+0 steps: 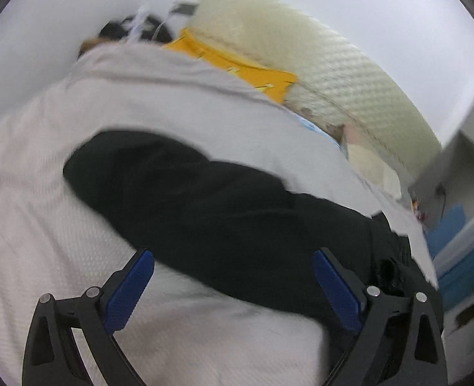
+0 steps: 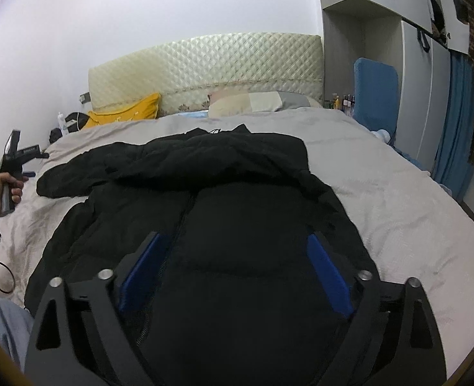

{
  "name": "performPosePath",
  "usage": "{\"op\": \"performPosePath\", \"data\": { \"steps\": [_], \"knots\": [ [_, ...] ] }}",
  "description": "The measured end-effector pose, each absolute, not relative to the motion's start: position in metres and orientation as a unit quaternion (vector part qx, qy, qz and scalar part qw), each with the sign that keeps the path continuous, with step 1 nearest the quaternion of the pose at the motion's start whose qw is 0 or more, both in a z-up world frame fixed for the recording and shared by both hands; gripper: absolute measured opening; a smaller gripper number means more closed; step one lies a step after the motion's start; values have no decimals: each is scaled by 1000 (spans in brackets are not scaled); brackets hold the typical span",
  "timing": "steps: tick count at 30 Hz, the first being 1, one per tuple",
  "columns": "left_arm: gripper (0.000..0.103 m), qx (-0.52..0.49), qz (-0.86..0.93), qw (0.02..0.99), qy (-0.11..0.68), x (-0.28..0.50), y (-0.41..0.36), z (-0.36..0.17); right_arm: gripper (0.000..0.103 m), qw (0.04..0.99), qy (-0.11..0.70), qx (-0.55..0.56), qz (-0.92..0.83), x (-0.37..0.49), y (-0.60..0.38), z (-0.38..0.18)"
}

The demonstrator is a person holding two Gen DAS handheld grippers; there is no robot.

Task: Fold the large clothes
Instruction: 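Grasp the other sleeve cuff of the jacket with the left gripper, then lift the sleeve with the left gripper and fold it over the jacket body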

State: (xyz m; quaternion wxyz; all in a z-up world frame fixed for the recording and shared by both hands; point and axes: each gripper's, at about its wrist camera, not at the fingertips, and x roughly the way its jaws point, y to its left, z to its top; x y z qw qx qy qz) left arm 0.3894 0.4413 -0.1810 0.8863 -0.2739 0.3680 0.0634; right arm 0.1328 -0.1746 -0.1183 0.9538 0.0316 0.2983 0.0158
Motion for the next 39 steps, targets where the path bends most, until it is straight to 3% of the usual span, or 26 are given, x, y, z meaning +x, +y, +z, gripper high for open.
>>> {"op": "performPosePath", "data": {
  "steps": [9,15,18,22,25,27,39],
  "knots": [
    [96,-396,49,839,370,411,517,-283,100,946,324,8,29,169,-131,-125],
    [95,-429,59,846,311,428,545,-298,100,937,348,4,11,190,-127,-137],
    [80,-431,69,848,301,439,553,-299,100,933,360,13,-5,198,-132,-142],
    [37,-452,65,839,294,443,560,-304,100,929,367,36,-14,201,-139,-144],
    [19,-431,74,851,291,439,560,-290,100,933,359,38,-12,197,-138,-137],
    [15,-408,85,862,289,431,555,-274,100,936,350,34,-11,194,-137,-131],
    [11,-288,112,918,249,386,498,-122,103,947,319,34,14,166,-149,-108]
  ]
}}
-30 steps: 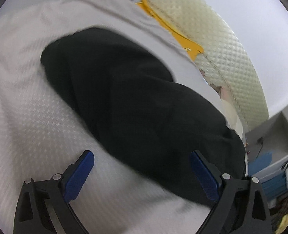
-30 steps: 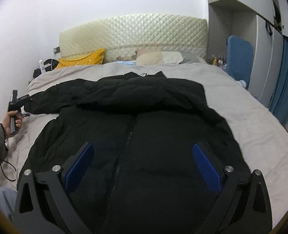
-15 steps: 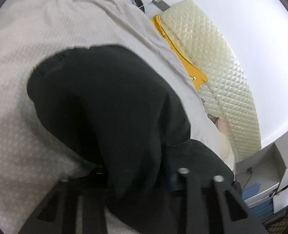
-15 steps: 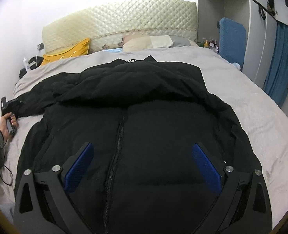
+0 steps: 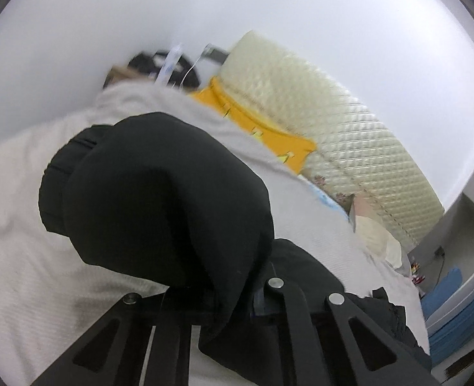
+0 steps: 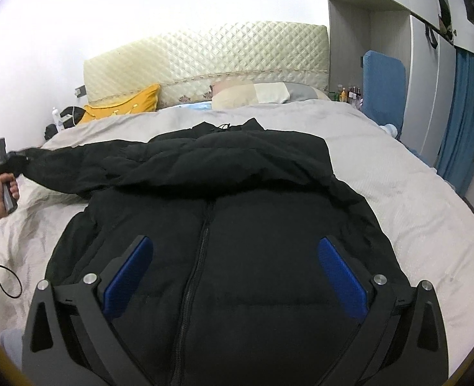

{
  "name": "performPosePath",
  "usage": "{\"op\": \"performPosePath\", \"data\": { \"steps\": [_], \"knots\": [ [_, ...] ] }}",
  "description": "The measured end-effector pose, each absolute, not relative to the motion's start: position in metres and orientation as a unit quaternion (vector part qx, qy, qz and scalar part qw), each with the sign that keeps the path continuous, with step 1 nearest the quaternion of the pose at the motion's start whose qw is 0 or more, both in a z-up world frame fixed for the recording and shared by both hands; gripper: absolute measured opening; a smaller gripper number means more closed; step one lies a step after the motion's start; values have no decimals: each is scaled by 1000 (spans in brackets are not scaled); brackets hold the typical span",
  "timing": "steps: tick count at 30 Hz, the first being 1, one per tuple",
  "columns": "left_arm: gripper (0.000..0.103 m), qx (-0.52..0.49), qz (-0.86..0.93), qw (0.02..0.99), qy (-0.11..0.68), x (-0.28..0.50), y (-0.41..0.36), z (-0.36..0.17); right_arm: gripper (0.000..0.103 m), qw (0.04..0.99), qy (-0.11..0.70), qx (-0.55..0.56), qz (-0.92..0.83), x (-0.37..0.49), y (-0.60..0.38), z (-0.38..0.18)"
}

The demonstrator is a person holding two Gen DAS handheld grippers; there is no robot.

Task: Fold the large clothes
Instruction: 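Lift the sleeve with the left gripper and fold it over the jacket body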

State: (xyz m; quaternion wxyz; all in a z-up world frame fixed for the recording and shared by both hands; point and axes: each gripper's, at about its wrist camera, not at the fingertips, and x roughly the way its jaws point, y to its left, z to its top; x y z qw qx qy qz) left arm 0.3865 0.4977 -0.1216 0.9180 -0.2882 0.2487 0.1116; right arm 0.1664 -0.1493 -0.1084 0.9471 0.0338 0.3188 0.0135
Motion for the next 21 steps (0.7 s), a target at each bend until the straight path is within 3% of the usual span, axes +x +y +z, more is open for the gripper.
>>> {"op": "performPosePath", "data": {
  "steps": [10,21],
  "knots": [
    [11,-208,100,945,234,369,406,-10,103,958,284,19,34,139,-173,-90],
    [11,-107,59,971,206,360,253,100,103,967,249,15,42,118,-215,-76]
  ]
}}
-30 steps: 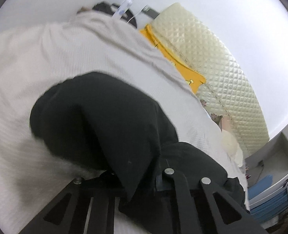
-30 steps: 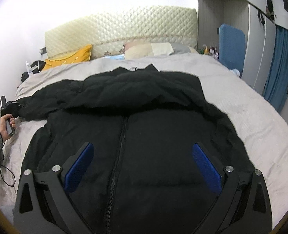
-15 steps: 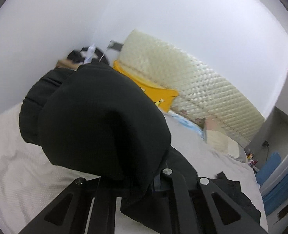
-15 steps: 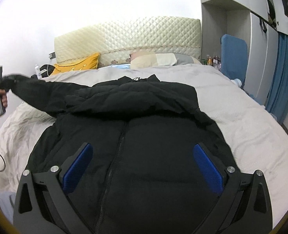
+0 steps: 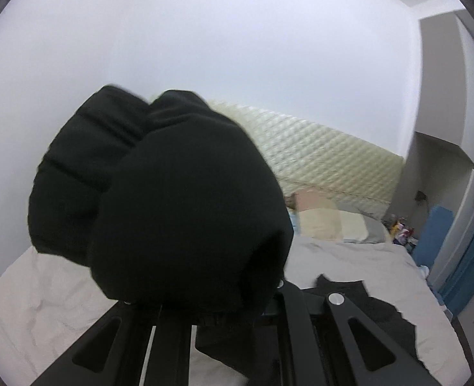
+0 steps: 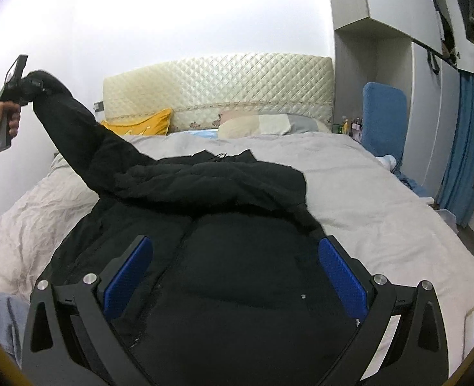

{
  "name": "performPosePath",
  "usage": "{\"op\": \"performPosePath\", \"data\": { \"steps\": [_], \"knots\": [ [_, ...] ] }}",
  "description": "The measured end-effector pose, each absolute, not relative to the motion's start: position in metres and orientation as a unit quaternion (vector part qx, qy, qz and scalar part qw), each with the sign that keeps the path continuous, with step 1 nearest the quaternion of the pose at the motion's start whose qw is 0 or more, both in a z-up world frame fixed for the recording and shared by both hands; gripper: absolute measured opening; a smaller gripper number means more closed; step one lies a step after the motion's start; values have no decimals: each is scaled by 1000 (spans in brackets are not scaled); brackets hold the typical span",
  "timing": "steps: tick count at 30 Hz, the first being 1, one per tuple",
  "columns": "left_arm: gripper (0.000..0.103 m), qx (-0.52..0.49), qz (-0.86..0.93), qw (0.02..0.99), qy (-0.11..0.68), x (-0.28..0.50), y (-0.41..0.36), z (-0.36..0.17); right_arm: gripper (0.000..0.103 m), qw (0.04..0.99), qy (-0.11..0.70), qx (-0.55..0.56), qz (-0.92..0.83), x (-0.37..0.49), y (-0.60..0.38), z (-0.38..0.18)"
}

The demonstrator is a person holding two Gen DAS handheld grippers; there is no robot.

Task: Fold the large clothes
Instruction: 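Lift the sleeve with the left gripper and fold it over the jacket body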

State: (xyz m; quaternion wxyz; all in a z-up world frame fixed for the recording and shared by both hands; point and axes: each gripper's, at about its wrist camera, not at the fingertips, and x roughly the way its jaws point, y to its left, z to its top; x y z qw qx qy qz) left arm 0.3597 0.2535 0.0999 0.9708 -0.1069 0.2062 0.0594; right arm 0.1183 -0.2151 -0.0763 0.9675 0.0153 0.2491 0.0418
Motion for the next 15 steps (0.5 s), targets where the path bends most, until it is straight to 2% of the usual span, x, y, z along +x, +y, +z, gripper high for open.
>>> {"op": "performPosePath", "data": {
  "steps": [8,15],
  "knots": [
    [11,-24,-10,980,199,369,115,132,103,971,231,53,37,114,-259,-68],
    [11,34,-92,973,208,383,-12,115,103,974,212,76,22,108,-290,-69]
  ]
}}
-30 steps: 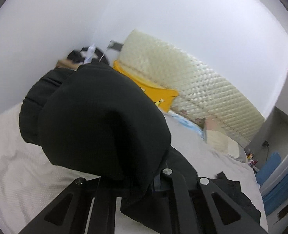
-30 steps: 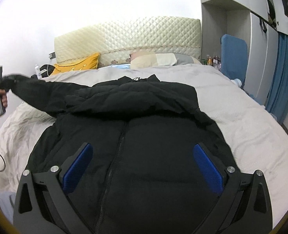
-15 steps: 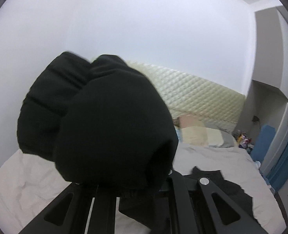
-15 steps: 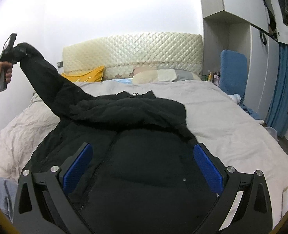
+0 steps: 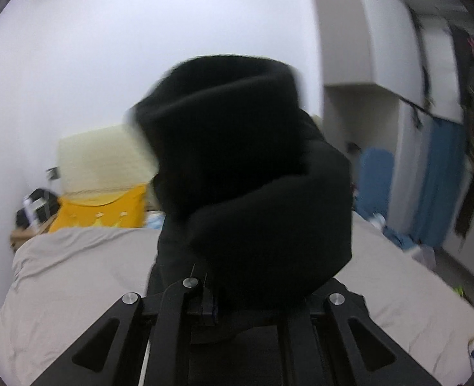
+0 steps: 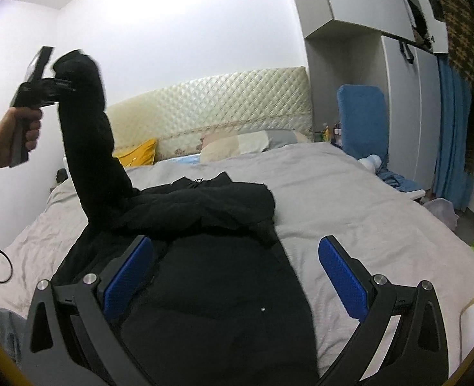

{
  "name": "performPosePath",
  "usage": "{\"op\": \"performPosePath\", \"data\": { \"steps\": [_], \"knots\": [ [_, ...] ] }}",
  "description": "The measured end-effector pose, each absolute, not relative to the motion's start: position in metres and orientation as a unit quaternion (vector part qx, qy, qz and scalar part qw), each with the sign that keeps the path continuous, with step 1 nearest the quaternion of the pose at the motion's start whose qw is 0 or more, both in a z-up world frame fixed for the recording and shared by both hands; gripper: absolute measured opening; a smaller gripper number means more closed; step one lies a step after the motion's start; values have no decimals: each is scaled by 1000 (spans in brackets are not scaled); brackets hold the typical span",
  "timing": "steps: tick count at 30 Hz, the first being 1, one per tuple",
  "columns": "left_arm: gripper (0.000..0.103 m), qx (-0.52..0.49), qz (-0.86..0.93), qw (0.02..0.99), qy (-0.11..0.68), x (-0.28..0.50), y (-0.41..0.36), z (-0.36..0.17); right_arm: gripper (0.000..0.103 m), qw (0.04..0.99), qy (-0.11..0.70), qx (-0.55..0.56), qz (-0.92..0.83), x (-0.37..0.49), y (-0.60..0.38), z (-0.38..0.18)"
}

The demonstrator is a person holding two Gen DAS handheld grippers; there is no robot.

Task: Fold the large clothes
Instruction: 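Lift the sleeve with the left gripper and fold it over the jacket body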

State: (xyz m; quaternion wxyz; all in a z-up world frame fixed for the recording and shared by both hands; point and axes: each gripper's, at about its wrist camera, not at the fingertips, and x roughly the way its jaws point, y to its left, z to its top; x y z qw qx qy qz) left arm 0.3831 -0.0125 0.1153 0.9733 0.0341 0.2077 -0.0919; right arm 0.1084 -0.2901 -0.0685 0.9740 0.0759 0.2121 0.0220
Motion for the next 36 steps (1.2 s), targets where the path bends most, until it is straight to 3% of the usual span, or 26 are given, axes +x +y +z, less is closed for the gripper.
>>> {"op": "performPosePath", "data": {
  "steps": [7,14,24,36],
  "knots": [
    [11,16,-163,959,230,393,-123,62,103,968,216,126,9,108,-311,-81],
    [11,0,-205,934,293,421,-202,-40,103,962,237,136,11,118,-317,-97],
    [11,36,-200,914,350,453,-232,-160,103,950,272,154,18,149,-319,-121],
    [14,53,-193,900,386,474,-241,-201,103,943,298,147,23,166,-312,-137]
  ]
}}
